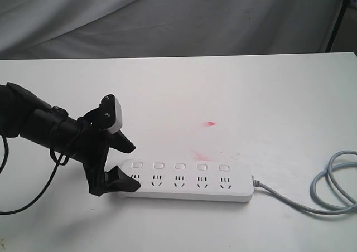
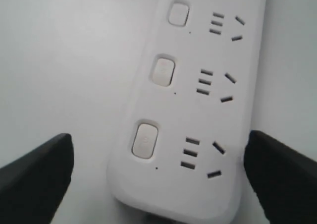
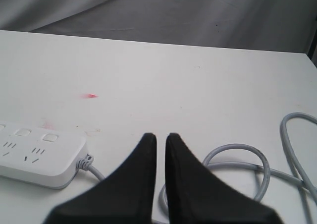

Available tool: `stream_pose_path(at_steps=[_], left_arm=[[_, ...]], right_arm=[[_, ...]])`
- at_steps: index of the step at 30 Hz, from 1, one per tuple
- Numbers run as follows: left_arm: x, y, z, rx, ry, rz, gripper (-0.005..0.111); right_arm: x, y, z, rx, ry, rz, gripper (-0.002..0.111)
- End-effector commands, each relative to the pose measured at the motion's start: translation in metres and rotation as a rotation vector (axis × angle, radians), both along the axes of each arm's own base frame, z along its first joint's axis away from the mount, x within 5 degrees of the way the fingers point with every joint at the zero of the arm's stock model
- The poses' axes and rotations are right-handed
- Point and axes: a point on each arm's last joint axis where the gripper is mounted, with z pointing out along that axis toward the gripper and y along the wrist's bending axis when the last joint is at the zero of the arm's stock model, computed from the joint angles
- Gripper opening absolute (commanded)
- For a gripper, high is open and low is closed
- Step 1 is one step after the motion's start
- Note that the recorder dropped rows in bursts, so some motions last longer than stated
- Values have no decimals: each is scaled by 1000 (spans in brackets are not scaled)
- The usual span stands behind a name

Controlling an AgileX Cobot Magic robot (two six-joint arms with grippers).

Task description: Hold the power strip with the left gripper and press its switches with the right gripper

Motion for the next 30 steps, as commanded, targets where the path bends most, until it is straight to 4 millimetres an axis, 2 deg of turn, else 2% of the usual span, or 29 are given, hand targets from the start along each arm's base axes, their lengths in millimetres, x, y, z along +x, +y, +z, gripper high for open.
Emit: stream_pose_path(at_steps=[1,3,5,16,23,26,30], left_arm=[[2,-5,22,-55,-36,48,86],[2,-5,33,-72,-54,66,82],[1,-5,43,-83,-84,68,72],[-11,-3,101,-147,-220,78,-1],[-20,-1,133,-247,-148,235,0],[-21,1,150,-303,-184,315,0],[-19,10,179,-383,-281,509,0]], right_arm=[[0,0,-1,-12,0,-4,7],[0,0,-1,-12,0,-4,7],[0,0,-1,-12,0,-4,7],[0,0,-1,-12,0,-4,7],[0,0,-1,-12,0,-4,7],[0,0,-1,-12,0,-4,7],[0,0,-1,-12,0,-4,7]])
